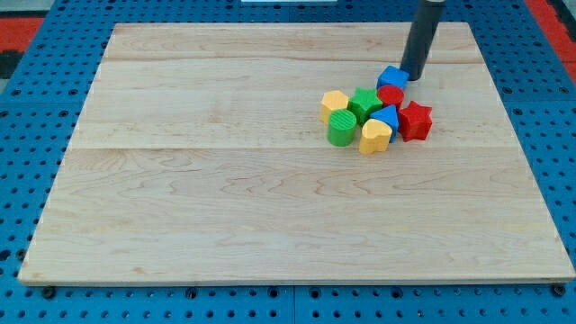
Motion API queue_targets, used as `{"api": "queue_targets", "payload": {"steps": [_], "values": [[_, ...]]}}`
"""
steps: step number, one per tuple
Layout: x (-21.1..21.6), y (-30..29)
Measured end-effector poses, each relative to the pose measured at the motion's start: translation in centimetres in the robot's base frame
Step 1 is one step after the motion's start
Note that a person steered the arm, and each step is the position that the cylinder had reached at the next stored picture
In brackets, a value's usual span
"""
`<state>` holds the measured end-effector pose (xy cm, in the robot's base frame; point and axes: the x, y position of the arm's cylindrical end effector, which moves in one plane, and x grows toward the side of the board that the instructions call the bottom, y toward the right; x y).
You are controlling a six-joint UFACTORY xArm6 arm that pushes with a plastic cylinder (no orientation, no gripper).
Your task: Push the blue cube yellow hexagon and green circle into the group of blocks
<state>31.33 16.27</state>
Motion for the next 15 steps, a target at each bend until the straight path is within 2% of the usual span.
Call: {"api": "queue_targets", "payload": {"steps": [2, 4, 7, 8, 9, 10, 11, 12, 13, 14, 15], "values": [[0.1, -5.9], [3.2, -6.3], [2.7, -7.6], [3.8, -11.6], [6.5, -11.6], [6.7, -13.0], [6.8, -18.3], [9.8, -17.9], [9.5, -17.2], [13.7, -17.4], [15.7, -15.4]]}}
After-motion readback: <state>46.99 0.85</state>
